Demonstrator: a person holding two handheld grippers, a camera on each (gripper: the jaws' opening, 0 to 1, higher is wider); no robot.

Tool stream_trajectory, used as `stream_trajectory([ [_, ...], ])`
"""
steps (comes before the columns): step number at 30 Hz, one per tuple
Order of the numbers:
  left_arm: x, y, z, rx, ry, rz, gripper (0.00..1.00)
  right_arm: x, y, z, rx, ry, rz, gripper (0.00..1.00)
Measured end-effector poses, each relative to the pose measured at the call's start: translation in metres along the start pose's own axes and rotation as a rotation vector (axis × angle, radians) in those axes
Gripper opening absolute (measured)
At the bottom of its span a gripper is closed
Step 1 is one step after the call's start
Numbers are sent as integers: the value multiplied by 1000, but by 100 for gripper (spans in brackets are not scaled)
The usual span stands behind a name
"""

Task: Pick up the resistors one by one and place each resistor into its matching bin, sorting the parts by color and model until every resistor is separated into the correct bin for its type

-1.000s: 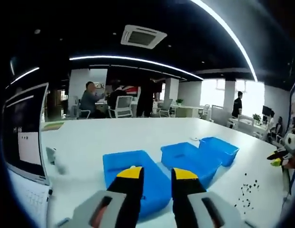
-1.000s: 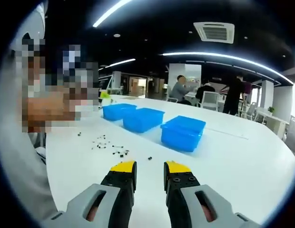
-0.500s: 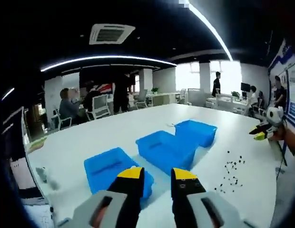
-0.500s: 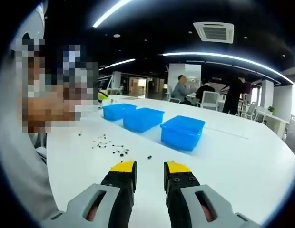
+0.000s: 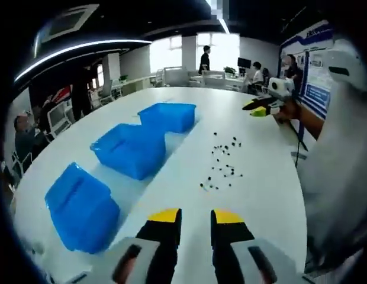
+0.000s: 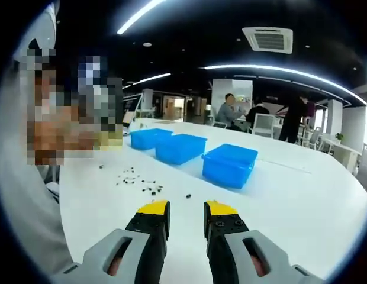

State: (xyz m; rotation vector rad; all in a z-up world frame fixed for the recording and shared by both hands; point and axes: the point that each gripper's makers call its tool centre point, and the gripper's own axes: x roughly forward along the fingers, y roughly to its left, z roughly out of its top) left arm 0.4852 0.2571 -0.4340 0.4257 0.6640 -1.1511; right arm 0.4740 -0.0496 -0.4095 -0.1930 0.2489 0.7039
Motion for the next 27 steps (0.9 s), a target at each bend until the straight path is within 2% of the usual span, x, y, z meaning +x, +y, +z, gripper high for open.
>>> stream_trajectory([
  [2, 2, -7, -5, 3, 33, -34, 20, -1, 0, 0, 0, 1, -1, 25],
  [6, 4, -10, -10, 6, 62, -51, 20, -1, 0, -2, 4, 1, -1, 25],
  [15, 3, -4, -15, -22, 68, -35, 20, 0, 1, -3, 9, 5, 0, 25],
  [27, 4, -7, -23, -36, 72, -46, 21, 4, 4, -3, 6, 10, 8, 25],
])
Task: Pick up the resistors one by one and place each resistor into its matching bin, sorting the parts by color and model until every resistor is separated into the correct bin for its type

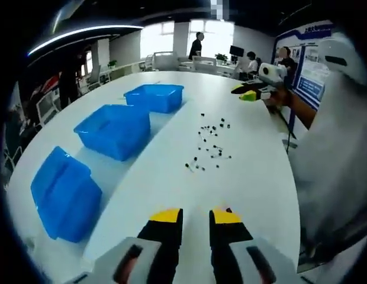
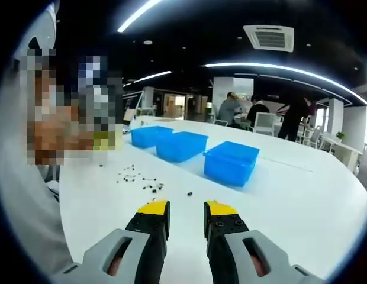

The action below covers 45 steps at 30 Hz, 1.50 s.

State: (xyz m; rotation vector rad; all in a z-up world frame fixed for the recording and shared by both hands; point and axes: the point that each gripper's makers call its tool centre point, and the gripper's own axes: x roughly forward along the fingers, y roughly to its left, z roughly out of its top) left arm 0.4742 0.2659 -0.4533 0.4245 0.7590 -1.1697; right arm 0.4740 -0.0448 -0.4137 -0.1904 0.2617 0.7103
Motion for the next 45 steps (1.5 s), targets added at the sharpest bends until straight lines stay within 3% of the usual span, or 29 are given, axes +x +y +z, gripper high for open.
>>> stream_trajectory([
  [32, 1, -6, 0, -11, -22, -29, 21, 5, 2, 1, -6, 8, 16, 25],
  [34, 3, -9, -5, 37, 25, -26, 21, 5, 2, 0, -5, 10, 17, 25],
  [38, 11, -31, -12, 123, 95, -87, 20, 5, 2, -1, 0, 10, 17, 25],
  [42, 19, -38, -14, 124, 116, -113, 16, 5, 3, -2, -1, 13, 18, 25],
  [45, 23, -30, -21, 106, 151, -85, 16, 4, 3, -1, -2, 9, 20, 25],
])
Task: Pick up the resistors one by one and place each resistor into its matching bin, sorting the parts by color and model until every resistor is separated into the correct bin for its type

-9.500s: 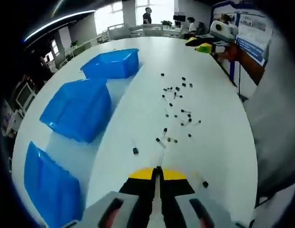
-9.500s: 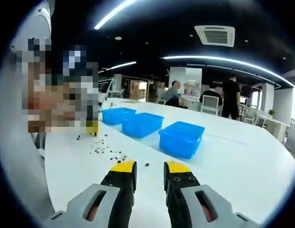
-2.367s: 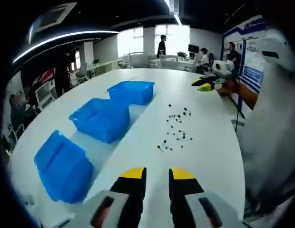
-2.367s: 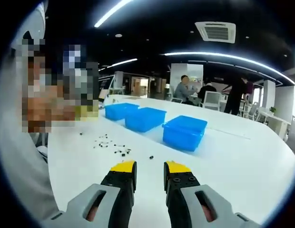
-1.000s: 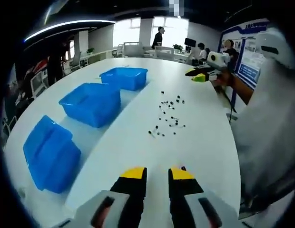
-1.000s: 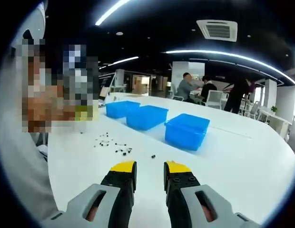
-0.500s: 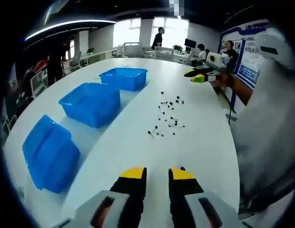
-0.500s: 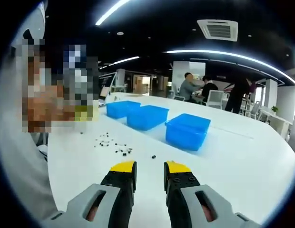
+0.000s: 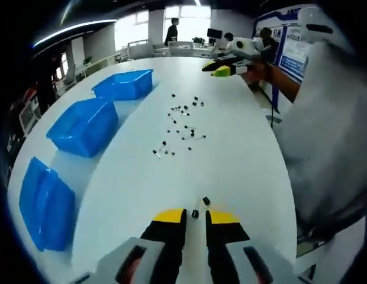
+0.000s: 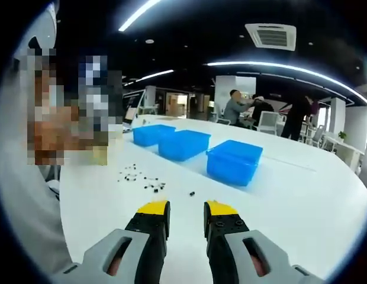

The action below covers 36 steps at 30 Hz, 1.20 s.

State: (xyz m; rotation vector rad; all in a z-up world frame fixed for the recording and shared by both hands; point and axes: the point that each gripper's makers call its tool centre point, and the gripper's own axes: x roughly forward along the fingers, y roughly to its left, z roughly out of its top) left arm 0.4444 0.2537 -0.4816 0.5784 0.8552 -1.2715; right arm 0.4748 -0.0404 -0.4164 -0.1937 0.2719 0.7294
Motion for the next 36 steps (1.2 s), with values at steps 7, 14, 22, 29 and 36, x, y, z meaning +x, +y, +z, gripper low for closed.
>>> stream_trajectory([
  [7, 4, -2, 1, -8, -2, -13, 7, -3, -4, -5, 11, 3, -11, 25],
  [14, -11, 3, 24, -42, -155, -15, 7, -3, -5, -7, 15, 5, -11, 25],
  [22, -54, 70, 71, -144, -508, 209, 7, 0, -7, -8, 18, 6, -8, 25],
  [29, -93, 148, 67, -309, -680, 562, 7, 0, -9, -7, 20, 6, -13, 25],
  [36, -137, 197, 32, -483, -725, 843, 7, -1, -13, -5, 15, 7, -21, 25],
])
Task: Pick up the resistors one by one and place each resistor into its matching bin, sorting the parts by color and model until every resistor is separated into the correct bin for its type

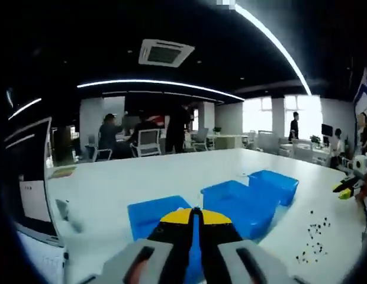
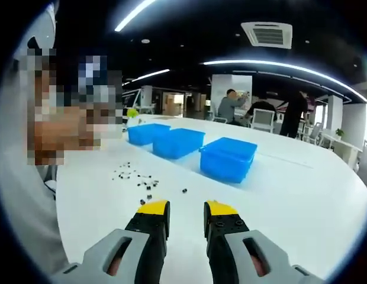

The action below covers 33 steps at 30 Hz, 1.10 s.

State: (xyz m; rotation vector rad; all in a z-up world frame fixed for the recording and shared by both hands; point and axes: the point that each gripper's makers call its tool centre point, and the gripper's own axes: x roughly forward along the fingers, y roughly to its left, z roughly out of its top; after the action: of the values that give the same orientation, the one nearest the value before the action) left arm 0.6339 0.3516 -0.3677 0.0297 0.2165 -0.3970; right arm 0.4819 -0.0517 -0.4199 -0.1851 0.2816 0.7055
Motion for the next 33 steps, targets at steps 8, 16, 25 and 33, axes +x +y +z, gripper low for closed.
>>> stream_trajectory([
  [8, 3, 12, -13, -45, 27, 59, 17, 5, 5, 1, -4, 2, 17, 25],
  [16, -5, 7, 1, -48, -39, 42, 16, 6, 4, 1, -5, 3, 17, 25],
  [25, -31, -47, -11, 8, 27, -107, 15, 9, 11, -2, -5, 14, 37, 25],
  [33, -63, -120, -58, 183, 319, -305, 15, 12, 8, 6, -23, 4, 43, 25],
])
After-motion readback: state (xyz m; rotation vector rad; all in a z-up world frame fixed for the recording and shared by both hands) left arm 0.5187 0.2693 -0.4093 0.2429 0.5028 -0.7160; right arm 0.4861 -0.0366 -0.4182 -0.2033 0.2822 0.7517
